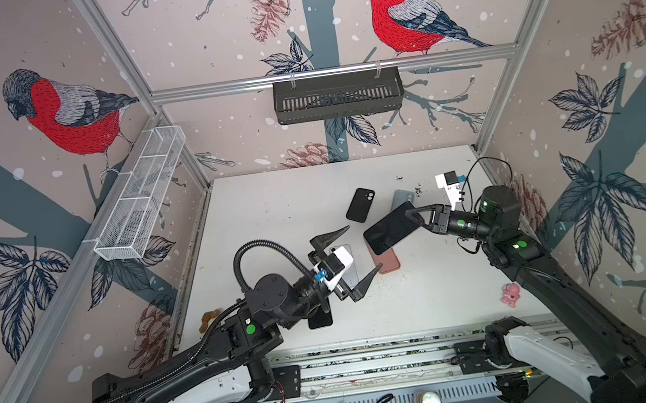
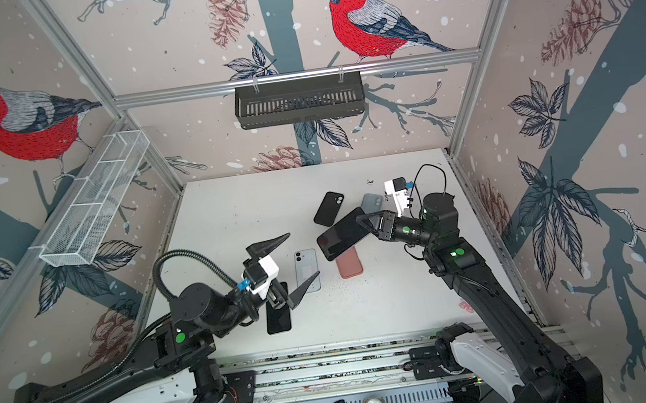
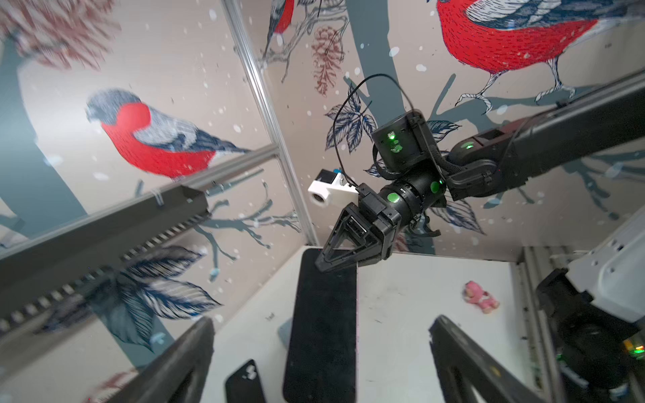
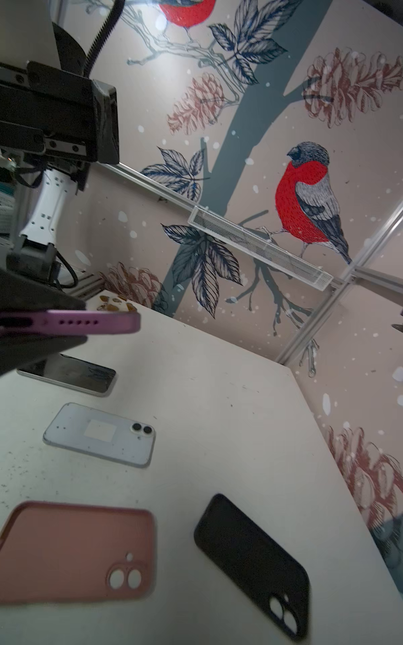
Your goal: Put the phone into the phone case
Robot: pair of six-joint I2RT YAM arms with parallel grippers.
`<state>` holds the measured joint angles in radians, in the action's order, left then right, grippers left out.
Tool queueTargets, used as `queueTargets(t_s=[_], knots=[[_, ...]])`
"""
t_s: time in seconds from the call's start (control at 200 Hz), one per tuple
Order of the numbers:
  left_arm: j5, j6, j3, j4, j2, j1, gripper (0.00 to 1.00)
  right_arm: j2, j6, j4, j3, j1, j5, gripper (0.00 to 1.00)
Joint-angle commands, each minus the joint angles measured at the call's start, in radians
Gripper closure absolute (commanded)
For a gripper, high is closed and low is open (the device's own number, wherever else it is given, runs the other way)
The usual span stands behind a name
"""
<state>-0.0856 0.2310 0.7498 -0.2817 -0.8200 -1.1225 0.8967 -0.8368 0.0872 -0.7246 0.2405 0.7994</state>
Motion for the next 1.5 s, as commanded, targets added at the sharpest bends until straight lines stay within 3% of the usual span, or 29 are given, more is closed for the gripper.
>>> queueTargets(t_s=[0.0,0.075,0.17,0.25,0.34,0.435,0.71,1.281,1.391,1.496], knots=[[0.188,-0.398,0.040,0.089,-0.058,0.090,0.28,-0.080,0.000,0.198,0.063,-0.004,-0.125,0.98],[0.229,-0.538,0.036,0.053,-0.087,0.153,0.46,-0.142,-0.018,0.315,0.099,-0.005,-0.142,0.99],[0.396,-0.758,0.004,-0.062,-0.113,0.278,0.47,-0.191,-0.033,0.360,0.109,-0.007,-0.155,0.99],[0.543,-0.949,-0.042,-0.216,-0.147,0.380,0.54,-0.214,-0.066,0.407,0.118,-0.012,-0.135,0.99],[0.648,-1.061,-0.066,-0.337,-0.191,0.434,0.60,-0.231,-0.160,0.556,0.159,-0.012,-0.102,0.99],[0.694,-1.079,-0.055,-0.365,-0.228,0.435,0.60,-0.224,-0.255,0.692,0.194,-0.012,-0.083,0.99],[0.755,-1.149,-0.061,-0.506,-0.277,0.435,0.60,-0.151,-0.401,0.872,0.244,-0.012,-0.051,0.99],[0.784,-1.165,-0.005,-0.588,-0.402,0.371,0.58,-0.150,-0.439,0.919,0.279,-0.012,-0.031,0.99],[0.782,-1.162,0.004,-0.589,-0.413,0.363,0.64,-0.153,-0.441,0.919,0.287,-0.012,-0.031,0.99],[0.785,-1.162,0.010,-0.589,-0.416,0.362,0.79,-0.163,-0.436,0.913,0.292,-0.012,-0.031,0.99]])
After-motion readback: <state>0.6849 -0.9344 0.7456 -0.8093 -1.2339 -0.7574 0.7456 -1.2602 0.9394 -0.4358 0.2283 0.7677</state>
